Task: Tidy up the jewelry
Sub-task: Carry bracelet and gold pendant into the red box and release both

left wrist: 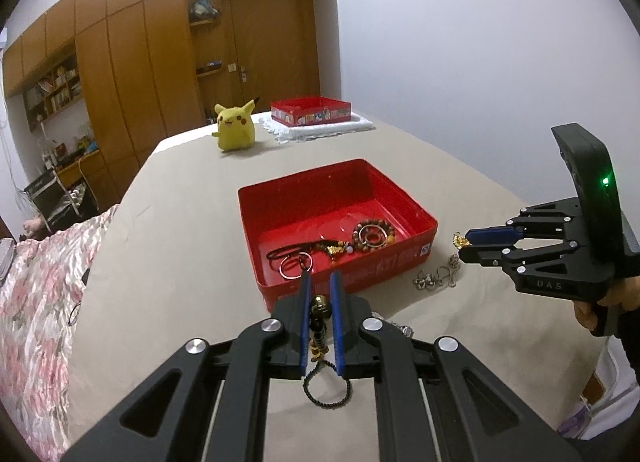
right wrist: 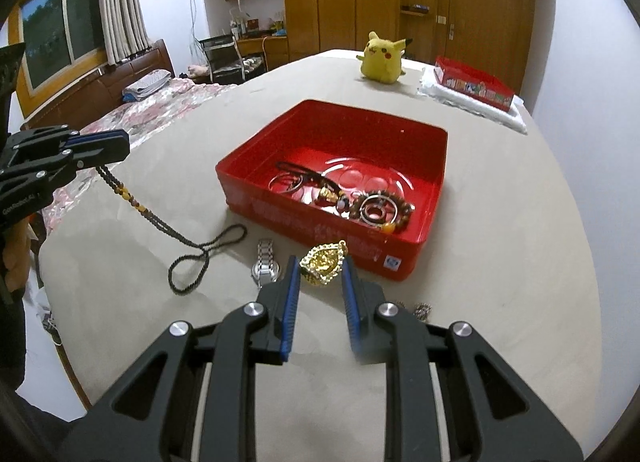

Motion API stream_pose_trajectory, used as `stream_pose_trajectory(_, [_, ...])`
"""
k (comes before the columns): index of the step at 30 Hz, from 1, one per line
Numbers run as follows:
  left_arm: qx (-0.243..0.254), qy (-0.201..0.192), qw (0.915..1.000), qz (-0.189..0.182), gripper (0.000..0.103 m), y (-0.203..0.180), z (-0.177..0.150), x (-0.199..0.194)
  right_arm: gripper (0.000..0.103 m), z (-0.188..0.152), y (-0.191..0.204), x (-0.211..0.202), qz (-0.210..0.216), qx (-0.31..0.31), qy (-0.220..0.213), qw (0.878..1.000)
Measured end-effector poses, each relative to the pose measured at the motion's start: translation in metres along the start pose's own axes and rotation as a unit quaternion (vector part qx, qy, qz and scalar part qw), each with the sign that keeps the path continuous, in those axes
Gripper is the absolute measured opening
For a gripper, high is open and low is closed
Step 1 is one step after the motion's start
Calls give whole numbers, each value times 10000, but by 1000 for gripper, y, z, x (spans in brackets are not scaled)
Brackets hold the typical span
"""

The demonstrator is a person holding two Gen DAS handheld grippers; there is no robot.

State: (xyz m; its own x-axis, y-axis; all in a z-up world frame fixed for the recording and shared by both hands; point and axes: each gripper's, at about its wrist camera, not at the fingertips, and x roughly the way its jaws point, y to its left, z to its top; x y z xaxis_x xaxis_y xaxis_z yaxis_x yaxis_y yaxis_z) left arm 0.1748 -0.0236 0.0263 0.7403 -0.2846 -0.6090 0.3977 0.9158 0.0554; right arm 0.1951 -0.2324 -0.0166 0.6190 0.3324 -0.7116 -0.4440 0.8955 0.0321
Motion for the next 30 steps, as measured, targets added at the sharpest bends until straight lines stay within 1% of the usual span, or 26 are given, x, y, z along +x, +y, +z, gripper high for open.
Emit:
stream_pose_trajectory(5, [34, -78, 9999, -69, 9, 4, 18, -9, 20, 7, -1, -3, -12, -65, -42, 10000])
stream_pose_trajectory(9, [118, -238, 9996, -79, 9, 10, 45, -23, 20, 16, -3, -6, 10, -64, -95, 9999])
stream_pose_trajectory(11, [137, -329, 9993, -118, 9, 14, 64, -31, 20, 20, -4, -9, 18, -78, -118, 9999])
stream_pose_trajectory(18, [235, -532, 9982, -140, 9, 22, 116, -50, 20, 47, -2, -23, 13, -273, -187, 9995])
stream_pose_trajectory(26, [378, -768, 9963, 44, 9, 27, 178, -72, 20, 85, -14, -25, 57, -373, -17, 9993])
stream_pose_trajectory(30, [446, -786, 9957, 185, 9, 33, 210, -68, 20, 107, -21, -24, 100, -311, 124, 9994])
